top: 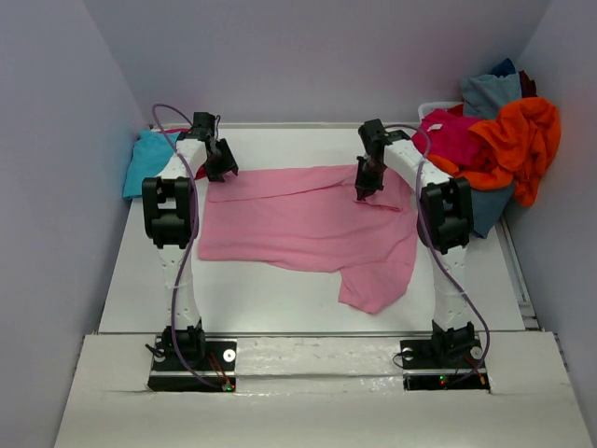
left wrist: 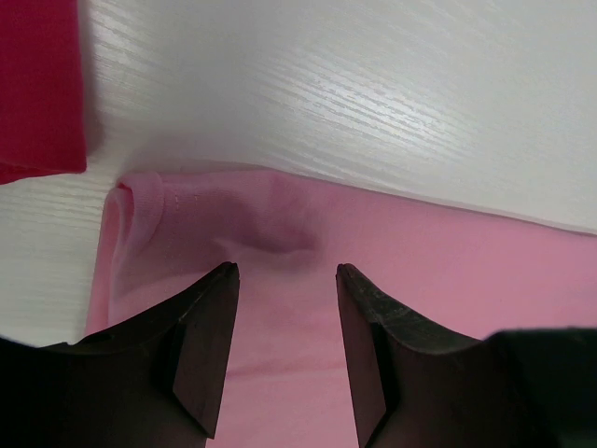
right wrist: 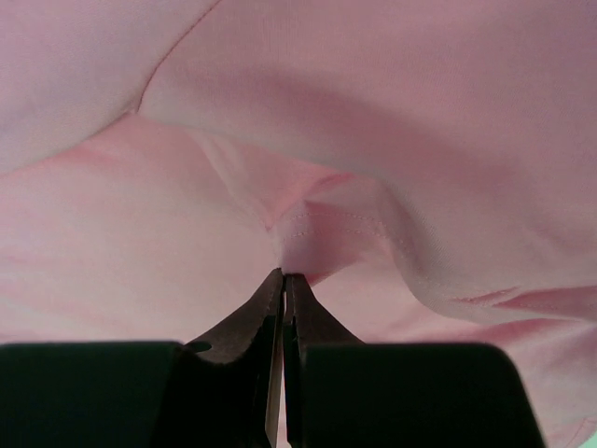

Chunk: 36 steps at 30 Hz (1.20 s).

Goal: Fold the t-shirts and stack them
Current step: Smooth out the 1/3-folded T-shirt at the center of the board.

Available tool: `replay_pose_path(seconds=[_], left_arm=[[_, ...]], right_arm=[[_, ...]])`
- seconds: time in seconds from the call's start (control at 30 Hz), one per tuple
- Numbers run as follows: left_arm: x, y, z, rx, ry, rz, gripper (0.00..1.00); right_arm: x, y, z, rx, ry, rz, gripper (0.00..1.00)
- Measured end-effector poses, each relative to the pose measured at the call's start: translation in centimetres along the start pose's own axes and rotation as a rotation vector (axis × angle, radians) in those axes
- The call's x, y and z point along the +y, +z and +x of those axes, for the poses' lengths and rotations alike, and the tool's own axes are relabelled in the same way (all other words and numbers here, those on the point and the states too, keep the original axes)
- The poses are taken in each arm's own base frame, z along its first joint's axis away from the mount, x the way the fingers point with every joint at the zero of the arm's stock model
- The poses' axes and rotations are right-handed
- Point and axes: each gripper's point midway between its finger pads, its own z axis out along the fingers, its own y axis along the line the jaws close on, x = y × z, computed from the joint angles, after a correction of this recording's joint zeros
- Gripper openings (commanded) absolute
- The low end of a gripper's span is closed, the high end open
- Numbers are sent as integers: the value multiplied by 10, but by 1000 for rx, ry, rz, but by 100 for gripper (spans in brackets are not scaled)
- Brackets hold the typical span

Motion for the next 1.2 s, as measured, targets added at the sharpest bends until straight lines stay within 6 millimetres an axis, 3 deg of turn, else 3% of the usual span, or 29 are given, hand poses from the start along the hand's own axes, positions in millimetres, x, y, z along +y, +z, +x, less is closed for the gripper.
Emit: replay_pose_path(seconds=[1.03, 1.1, 1.2], left_arm=[[0, 0, 1, 3, 2, -1, 57], [0, 0, 1, 3, 2, -1, 57], [0, 0, 1, 3, 2, -1, 57]], right_arm=[[29, -33, 5, 3, -51, -69, 7], [29, -33, 5, 5, -54, -69, 8], [29, -33, 6, 7, -60, -68, 18]])
